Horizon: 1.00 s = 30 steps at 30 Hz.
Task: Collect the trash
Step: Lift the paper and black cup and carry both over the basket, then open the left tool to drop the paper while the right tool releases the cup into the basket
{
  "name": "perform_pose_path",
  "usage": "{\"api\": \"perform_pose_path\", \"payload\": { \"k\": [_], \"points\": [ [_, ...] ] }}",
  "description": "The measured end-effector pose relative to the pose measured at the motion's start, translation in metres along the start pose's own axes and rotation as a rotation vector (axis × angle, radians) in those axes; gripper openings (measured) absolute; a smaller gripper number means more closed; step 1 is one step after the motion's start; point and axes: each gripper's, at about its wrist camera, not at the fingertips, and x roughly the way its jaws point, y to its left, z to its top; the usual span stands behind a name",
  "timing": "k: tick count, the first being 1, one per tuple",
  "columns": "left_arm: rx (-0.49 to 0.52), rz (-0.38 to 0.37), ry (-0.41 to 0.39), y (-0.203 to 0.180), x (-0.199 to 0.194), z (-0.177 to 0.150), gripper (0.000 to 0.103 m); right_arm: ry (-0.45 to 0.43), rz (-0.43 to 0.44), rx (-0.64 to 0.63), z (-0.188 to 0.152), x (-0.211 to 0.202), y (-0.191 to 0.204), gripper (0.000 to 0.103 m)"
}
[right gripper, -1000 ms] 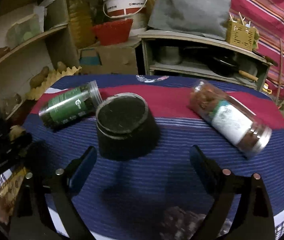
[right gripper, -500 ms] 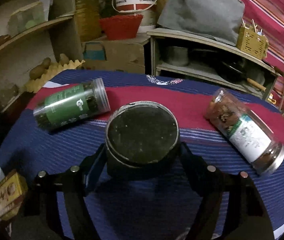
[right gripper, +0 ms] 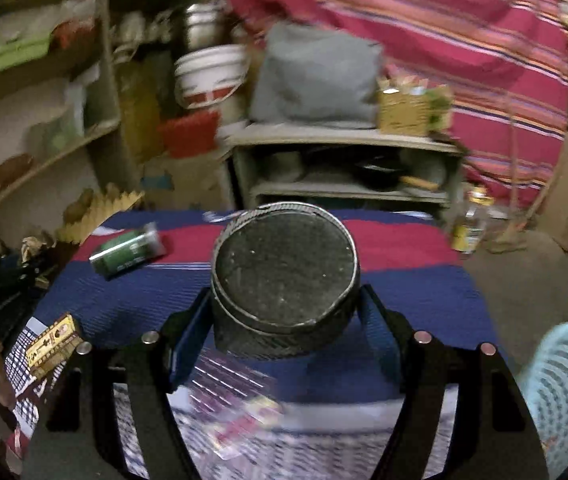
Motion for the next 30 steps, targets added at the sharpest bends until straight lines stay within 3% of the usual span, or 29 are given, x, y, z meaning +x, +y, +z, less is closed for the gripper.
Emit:
{"api": "perform_pose_path", "payload": {
  "k": [9, 15, 21, 30],
  "points": [
    [0.093, -0.164, -0.04, -0.119, -0.027, -0.002, 0.05, -0.093, -0.221, 0.095, -0.037, -0.081, -0.116, 0.072],
    [0.153, -0.308, -0.03, -0.211, -0.033, -0.01, 0.05, -0.096, -0.328, 0.124, -0.058, -0.109, -0.179, 0.072],
    [0.242, -0.439, -0.004, -0.299, -0.037, -0.032, 0.05, -0.093, -0.382, 0.182, -0.079, -0.124, -0.235, 0.072],
    [0.354, -0.552, 0.01, -0.398, -0.049, -0.061, 0.05, -0.065, -0.414, 0.243, -0.113, -0.133, -0.289, 0.072]
  ]
}}
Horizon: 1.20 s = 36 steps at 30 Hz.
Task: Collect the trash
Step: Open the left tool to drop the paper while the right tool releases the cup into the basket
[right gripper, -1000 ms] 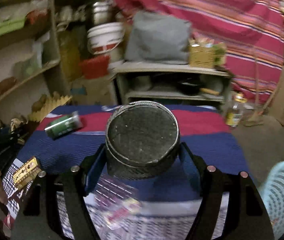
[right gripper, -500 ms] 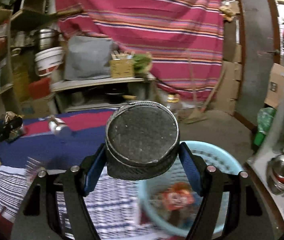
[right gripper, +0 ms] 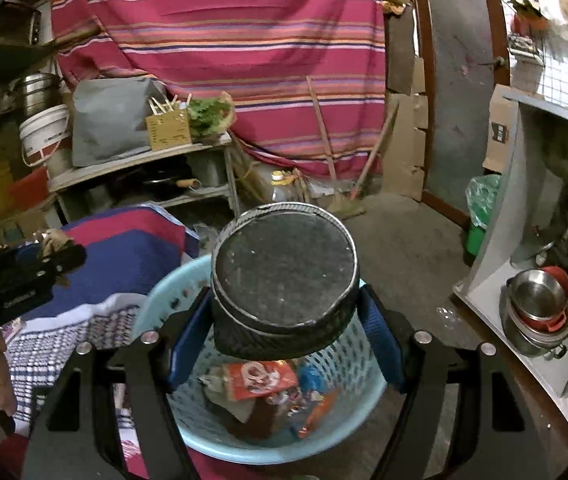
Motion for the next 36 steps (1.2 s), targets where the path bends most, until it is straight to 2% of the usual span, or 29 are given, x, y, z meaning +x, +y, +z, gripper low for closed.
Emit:
{"api": "perform_pose_path", "payload": {
  "k": [5, 11, 13, 16, 17, 21, 24, 29, 35, 36],
  "points": [
    [0.023, -0.064, 0.015, -0.036, 0.018, 0.005, 0.051, 0.011, -0.002, 0.02, -0.008, 0.005, -0.013, 0.072],
    [0.059, -0.107, 0.04, -0.059, 0.037, 0.015, 0.053, 0.011, -0.005, 0.032, -0.009, 0.01, -0.022, 0.072],
    [0.05, -0.117, 0.037, -0.059, 0.036, 0.018, 0.07, 0.015, -0.005, 0.043, -0.009, 0.011, -0.024, 0.072],
    [0.03, -0.109, 0.023, -0.053, 0.031, 0.02, 0.085, 0.019, -0.007, 0.041, -0.01, 0.014, -0.024, 0.072],
    [0.025, -0.107, 0.021, -0.051, 0.029, 0.02, 0.086, 0.019, -0.007, 0.04, -0.01, 0.014, -0.025, 0.072],
    [0.009, -0.055, -0.008, -0.035, 0.011, 0.018, 0.097, 0.018, 0.002, 0.045, -0.01, 0.016, -0.019, 0.072],
    [-0.003, -0.02, -0.031, -0.018, -0.008, 0.01, 0.097, 0.019, 0.014, 0.046, -0.009, 0.021, -0.011, 0.072],
    [-0.005, 0.112, -0.084, 0.019, -0.05, -0.014, 0.097, 0.022, 0.019, 0.019, -0.008, 0.031, 0.009, 0.072],
    [-0.077, 0.237, -0.087, 0.082, -0.107, -0.039, 0.098, 0.053, 0.013, 0.039, -0.005, 0.048, 0.019, 0.073],
    [-0.084, 0.251, -0.088, 0.091, -0.115, -0.042, 0.098, 0.06, 0.012, 0.045, -0.004, 0.051, 0.02, 0.077]
  ]
}}
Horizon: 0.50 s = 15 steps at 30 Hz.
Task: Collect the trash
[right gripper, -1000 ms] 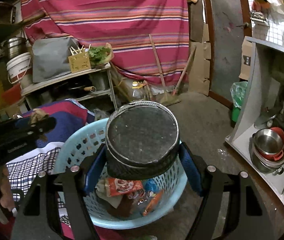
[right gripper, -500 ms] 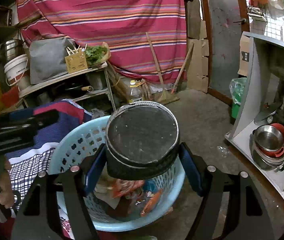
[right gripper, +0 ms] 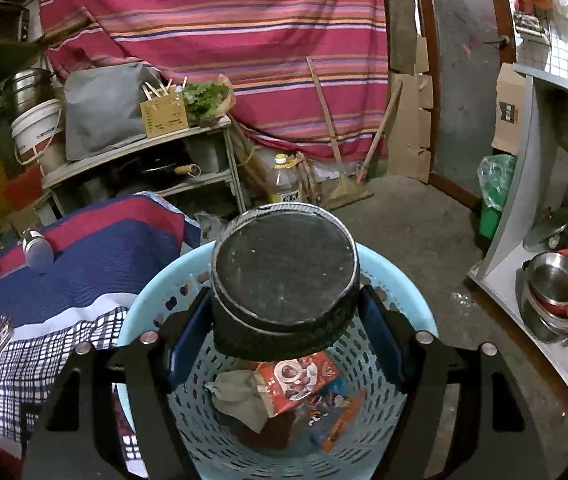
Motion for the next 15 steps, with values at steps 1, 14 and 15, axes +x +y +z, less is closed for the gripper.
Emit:
{"api": "perform_pose_path", "payload": {
  "k": [1, 14, 15],
  "points": [
    [-0.011, 0.018, -0.002, 0.016, -0.01, -0.004, 0.098, 0.005, -0.006, 0.007, 0.0, 0.002, 0.0, 0.081],
    [-0.011, 0.222, 0.043, 0.117, -0.077, -0.071, 0.098, -0.061, 0.019, -0.008, -0.022, -0.057, 0.061, 0.099],
    [-0.021, 0.242, 0.05, 0.124, -0.081, -0.077, 0.098, -0.082, 0.027, -0.014, -0.025, -0.068, 0.069, 0.099]
  ]
}}
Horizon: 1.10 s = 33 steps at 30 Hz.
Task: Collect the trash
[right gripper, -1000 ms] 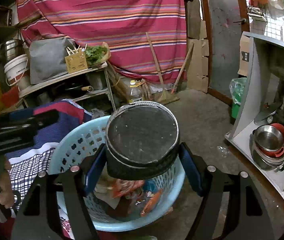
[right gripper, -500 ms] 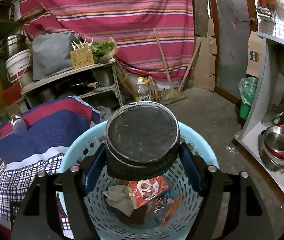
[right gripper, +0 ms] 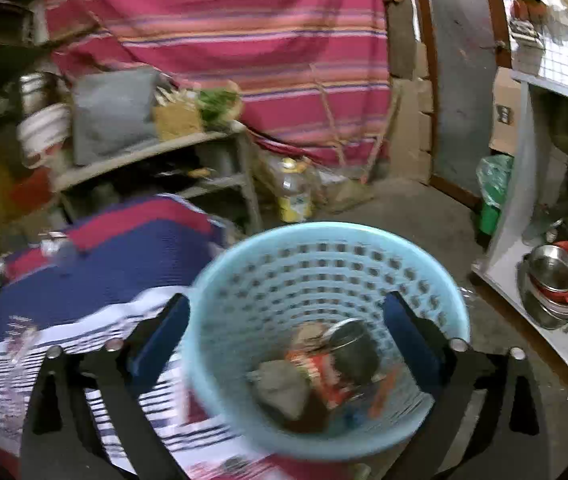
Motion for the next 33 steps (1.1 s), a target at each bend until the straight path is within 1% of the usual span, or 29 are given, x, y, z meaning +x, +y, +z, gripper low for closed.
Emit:
{"api": "perform_pose_path", "payload": {
  "k": [2, 5, 10, 13, 14, 17, 21, 25, 30, 33],
  "points": [
    [-0.022, 0.004, 0.013, 0.013, -0.001, -0.007, 0.098, -0.039, 0.02, -0.013, -0.008, -0.022, 0.022, 0.099],
    [-0.078, 0.001, 0.029, 0.032, -0.003, -0.019, 0.098, -0.069, 0.054, -0.03, -0.019, -0.048, 0.053, 0.099],
    [-0.083, 0.016, -0.019, 0.037, -0.012, -0.036, 0.098, -0.116, 0.132, -0.08, -0.034, -0.094, 0.115, 0.099],
    [-0.095, -0.02, -0.024, 0.037, -0.012, -0.04, 0.098, -0.113, 0.175, -0.093, -0.047, -0.11, 0.145, 0.099],
    [-0.106, -0.048, -0.016, 0.038, -0.011, -0.04, 0.098, -0.106, 0.184, -0.109, -0.054, -0.114, 0.156, 0.098],
    [-0.158, -0.109, -0.017, 0.046, -0.01, -0.04, 0.098, -0.095, 0.185, -0.155, -0.069, -0.119, 0.18, 0.098],
    [-0.208, -0.144, -0.01, 0.052, -0.006, -0.041, 0.098, -0.1, 0.151, -0.201, -0.085, -0.124, 0.199, 0.098],
    [-0.224, -0.181, -0.042, 0.055, -0.009, -0.041, 0.098, -0.099, 0.138, -0.192, -0.088, -0.123, 0.201, 0.098],
    [-0.209, -0.135, -0.055, 0.05, -0.01, -0.041, 0.098, -0.074, 0.119, -0.17, -0.092, -0.115, 0.2, 0.098],
    [-0.189, -0.098, -0.051, 0.046, -0.007, -0.039, 0.098, -0.077, 0.111, -0.168, -0.092, -0.113, 0.2, 0.098]
  ]
}}
